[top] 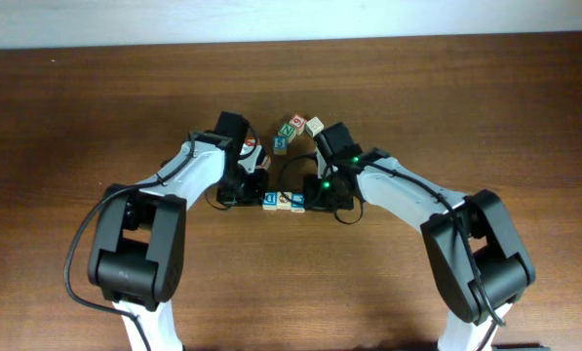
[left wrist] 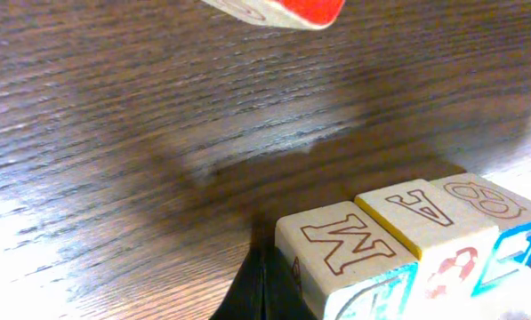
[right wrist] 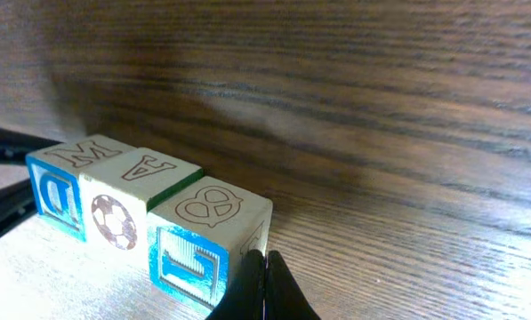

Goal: Rotate 3 blocks

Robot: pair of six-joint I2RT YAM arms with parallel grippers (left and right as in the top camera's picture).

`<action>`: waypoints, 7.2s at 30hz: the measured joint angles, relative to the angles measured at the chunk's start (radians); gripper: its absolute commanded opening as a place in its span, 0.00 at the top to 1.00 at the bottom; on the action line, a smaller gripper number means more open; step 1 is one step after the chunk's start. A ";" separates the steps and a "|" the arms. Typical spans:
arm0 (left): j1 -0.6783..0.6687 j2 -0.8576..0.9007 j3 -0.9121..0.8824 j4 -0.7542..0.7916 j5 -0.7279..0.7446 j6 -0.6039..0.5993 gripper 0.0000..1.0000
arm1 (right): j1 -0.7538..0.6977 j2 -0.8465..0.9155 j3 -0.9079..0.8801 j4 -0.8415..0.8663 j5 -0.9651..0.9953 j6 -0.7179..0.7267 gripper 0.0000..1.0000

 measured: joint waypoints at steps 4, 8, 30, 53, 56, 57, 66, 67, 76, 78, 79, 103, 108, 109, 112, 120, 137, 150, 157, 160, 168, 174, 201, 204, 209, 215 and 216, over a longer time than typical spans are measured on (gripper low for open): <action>-0.006 -0.009 0.007 -0.018 -0.091 0.000 1.00 | -0.004 0.000 0.001 -0.023 0.009 -0.001 0.96; -0.004 -0.013 0.008 -0.025 -0.102 0.051 1.00 | -0.032 0.000 0.001 -0.035 0.008 -0.010 0.96; 0.069 -0.013 0.007 -0.037 0.224 0.188 1.00 | -0.040 0.000 0.001 -0.036 -0.045 -0.032 0.96; 0.082 -0.013 0.005 -0.020 0.126 0.188 1.00 | 0.068 -0.099 0.095 -0.027 -0.037 -0.058 0.96; 0.080 -0.013 0.004 -0.018 0.128 0.188 1.00 | 0.077 -0.102 0.099 -0.023 -0.037 -0.058 0.96; 0.080 -0.013 0.004 -0.018 0.128 0.188 1.00 | 0.077 -0.102 0.099 -0.023 -0.037 -0.058 0.96; 0.079 -0.013 0.004 -0.020 0.153 0.188 1.00 | 0.078 -0.102 0.100 0.003 -0.037 -0.053 0.96; 0.079 -0.013 0.004 -0.021 0.153 0.188 1.00 | 0.078 -0.102 0.100 0.003 -0.037 -0.053 0.96; 0.074 -0.013 0.004 -0.020 0.172 0.188 1.00 | 0.101 -0.102 0.102 0.032 -0.038 -0.050 0.96; 0.073 -0.013 0.004 -0.020 0.174 0.188 1.00 | 0.101 -0.102 0.102 0.037 -0.037 -0.043 0.96; 0.072 -0.013 0.004 -0.020 0.178 0.188 1.00 | 0.101 -0.101 0.102 0.043 -0.037 -0.035 0.96; 0.261 -0.022 0.196 -0.016 0.136 0.181 1.00 | 0.123 -0.051 0.167 0.025 -0.032 -0.024 0.96; 0.261 -0.022 0.196 -0.019 0.136 0.181 1.00 | 0.123 -0.051 0.180 -0.004 -0.021 -0.024 0.96; 0.261 -0.022 0.196 -0.019 0.137 0.181 1.00 | 0.123 -0.051 0.180 -0.004 -0.021 -0.024 0.96; 0.261 -0.022 0.196 -0.019 0.136 0.181 1.00 | 0.123 -0.053 0.180 -0.002 -0.013 -0.024 0.96; 0.261 -0.023 0.226 -0.046 0.121 0.180 1.00 | 0.124 -0.058 0.296 -0.085 -0.013 -0.051 0.96; 0.262 -0.562 0.451 -0.297 -0.349 0.026 0.01 | 0.129 -0.932 0.489 -0.748 0.641 -0.154 0.01; 0.262 -0.562 0.451 -0.298 -0.349 0.026 0.01 | 0.068 -1.044 0.478 -0.715 0.702 -0.171 0.01; 0.262 -0.562 0.451 -0.298 -0.349 0.026 0.01 | -0.401 -1.284 -0.009 -0.172 0.393 -0.426 0.01; 0.262 -0.563 0.451 -0.302 -0.348 0.026 0.01 | -0.455 -1.523 -0.460 0.233 0.333 -0.454 0.01; 0.262 -0.561 0.451 -0.301 -0.346 0.025 0.01 | -0.457 -1.921 -1.147 0.622 0.317 -0.464 0.02; 0.261 -0.561 0.451 -0.301 -0.346 0.025 0.01 | -0.457 -1.925 -1.182 0.465 0.321 -0.470 0.01; 0.262 -1.434 -0.912 0.829 -0.197 0.413 0.01 | -0.457 -1.926 -1.181 0.466 0.321 -0.472 0.01; 0.262 -1.715 -1.168 0.864 -0.199 0.463 0.01 | -0.457 -1.924 -1.181 0.465 0.321 -0.473 0.01; 0.262 -1.949 -1.290 0.725 -0.230 0.481 0.01 | -0.457 -1.925 -1.181 0.466 0.321 -0.473 0.02; 0.262 -2.018 -1.294 0.706 -0.260 0.481 0.01 | -0.457 -1.925 -1.181 0.465 0.321 -0.472 0.02; 0.262 -2.018 -1.294 0.706 -0.261 0.481 0.01 | -0.457 -1.925 -1.181 0.465 0.321 -0.473 0.01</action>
